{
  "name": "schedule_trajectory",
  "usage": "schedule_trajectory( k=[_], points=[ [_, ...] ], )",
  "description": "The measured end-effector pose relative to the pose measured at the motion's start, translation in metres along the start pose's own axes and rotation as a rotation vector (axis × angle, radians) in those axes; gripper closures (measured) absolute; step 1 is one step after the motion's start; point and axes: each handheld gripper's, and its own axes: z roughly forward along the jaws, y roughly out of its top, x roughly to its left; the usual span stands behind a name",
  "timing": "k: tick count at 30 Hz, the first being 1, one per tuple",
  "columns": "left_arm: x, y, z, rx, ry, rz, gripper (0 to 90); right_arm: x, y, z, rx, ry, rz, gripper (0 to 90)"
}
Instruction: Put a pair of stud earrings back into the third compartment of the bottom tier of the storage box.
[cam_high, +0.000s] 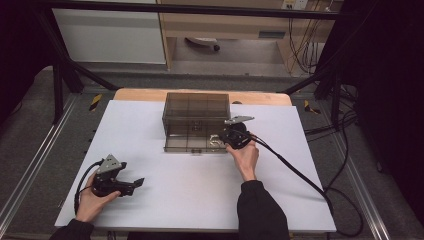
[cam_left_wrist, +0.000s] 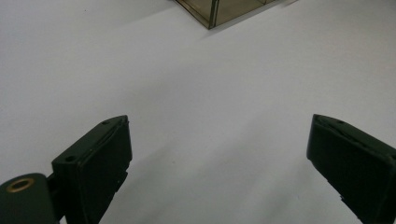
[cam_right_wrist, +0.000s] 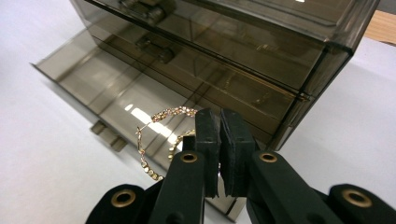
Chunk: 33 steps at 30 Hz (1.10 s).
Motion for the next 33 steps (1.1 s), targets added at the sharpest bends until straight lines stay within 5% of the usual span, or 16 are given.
schedule_trajectory(
  k=[33],
  points=[
    [0.000,0.000,0.000,0.003,0.000,-0.001,6.4,-0.004,-0.016,0.038,0.061,-0.033,-0.015,86.4]
  ],
)
